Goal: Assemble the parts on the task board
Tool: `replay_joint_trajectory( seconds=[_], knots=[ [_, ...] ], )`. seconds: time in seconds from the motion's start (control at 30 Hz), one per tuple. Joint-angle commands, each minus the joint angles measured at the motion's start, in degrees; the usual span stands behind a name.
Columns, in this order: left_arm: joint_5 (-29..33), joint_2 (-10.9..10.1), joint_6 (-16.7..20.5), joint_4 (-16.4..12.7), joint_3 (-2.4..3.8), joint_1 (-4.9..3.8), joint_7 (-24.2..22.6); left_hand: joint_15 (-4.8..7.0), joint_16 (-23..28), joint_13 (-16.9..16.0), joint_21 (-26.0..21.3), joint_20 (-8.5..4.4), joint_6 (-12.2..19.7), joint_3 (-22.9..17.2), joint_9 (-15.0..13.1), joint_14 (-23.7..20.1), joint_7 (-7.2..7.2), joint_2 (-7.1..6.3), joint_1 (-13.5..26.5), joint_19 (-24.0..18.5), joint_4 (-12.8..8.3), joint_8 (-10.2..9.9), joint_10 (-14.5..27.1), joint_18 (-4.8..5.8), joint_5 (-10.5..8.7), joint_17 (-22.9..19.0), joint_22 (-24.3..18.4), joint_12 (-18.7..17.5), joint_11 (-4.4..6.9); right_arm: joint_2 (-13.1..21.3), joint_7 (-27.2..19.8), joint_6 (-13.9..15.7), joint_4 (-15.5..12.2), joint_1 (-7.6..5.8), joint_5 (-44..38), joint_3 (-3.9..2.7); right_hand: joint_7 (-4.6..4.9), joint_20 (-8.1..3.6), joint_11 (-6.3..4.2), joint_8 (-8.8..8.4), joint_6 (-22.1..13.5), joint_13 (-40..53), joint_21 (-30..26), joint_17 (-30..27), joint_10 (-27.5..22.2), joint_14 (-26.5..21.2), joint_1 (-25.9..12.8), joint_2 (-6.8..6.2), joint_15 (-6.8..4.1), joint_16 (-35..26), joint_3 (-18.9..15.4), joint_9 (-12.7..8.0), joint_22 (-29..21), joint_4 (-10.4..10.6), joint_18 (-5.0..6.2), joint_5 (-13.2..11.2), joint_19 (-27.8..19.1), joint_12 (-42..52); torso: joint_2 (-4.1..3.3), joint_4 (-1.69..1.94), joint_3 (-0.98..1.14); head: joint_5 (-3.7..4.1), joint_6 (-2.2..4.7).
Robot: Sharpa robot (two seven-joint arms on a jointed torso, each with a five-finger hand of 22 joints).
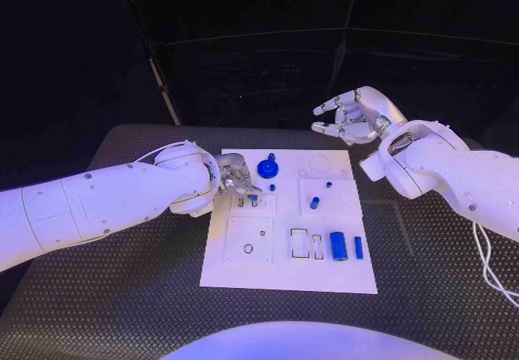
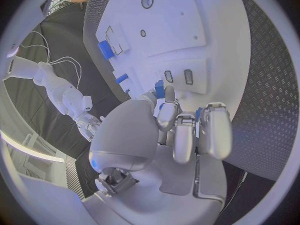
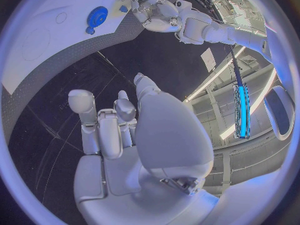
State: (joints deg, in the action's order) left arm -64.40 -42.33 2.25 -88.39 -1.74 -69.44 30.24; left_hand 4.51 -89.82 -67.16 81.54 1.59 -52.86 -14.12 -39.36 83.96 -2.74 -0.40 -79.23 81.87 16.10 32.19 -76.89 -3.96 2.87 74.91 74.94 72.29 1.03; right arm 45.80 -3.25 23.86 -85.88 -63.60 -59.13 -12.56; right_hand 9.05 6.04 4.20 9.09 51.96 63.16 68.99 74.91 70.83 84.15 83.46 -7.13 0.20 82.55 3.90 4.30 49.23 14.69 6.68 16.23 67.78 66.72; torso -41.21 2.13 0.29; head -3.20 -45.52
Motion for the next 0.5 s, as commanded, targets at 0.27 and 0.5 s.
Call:
replay_joint_trajectory(
  seconds=[0.27, 0.5],
  knots=[
    [-4.4, 0.6, 1.5, 0.2, 0.02, 0.61, 0.2, 0.35, -0.2, -0.8, 0.2, 0.04, -0.1, -7.9, -0.4, 6.0, 0.55, -0.99, 0.2, 0.5, -6.6, 0.4, -1.1, 0.87, 0.12, 15.1, 1.7, 0.0, 0.74, -0.1, -0.6, -0.4, 0.0, -0.11, -0.1, -0.05, 0.07, 0.02, -0.07, 0.18, 0.4, 0.1, -0.2, 1.8, -0.2, 2.6, -0.3, 0.38, -0.42, -0.4, -0.1, -0.1, -0.1, -0.1, 1.02, 0.4, -0.3, -0.1, -0.07, -0.09, 0.02, -0.14, -0.30],
    [-4.7, 1.0, 0.9, 0.6, 0.00, 0.93, 0.2, 0.34, -0.2, -0.8, 0.2, 0.04, -0.1, -9.0, -0.7, 6.0, 0.52, -1.46, 0.5, 0.5, -6.8, 0.4, -1.1, 0.87, 0.12, 15.1, 1.7, -0.1, 0.72, -0.2, -0.6, -0.5, 0.0, -0.11, -0.1, -0.05, 0.07, 0.02, -0.07, 0.18, 0.4, 0.1, -0.2, 1.8, -0.2, 2.6, -0.3, 0.38, -0.42, -0.4, -0.1, -0.1, -0.1, -0.1, 1.02, 0.4, -0.3, -0.1, -0.10, -0.10, -0.01, -0.06, -0.44]
  ],
)
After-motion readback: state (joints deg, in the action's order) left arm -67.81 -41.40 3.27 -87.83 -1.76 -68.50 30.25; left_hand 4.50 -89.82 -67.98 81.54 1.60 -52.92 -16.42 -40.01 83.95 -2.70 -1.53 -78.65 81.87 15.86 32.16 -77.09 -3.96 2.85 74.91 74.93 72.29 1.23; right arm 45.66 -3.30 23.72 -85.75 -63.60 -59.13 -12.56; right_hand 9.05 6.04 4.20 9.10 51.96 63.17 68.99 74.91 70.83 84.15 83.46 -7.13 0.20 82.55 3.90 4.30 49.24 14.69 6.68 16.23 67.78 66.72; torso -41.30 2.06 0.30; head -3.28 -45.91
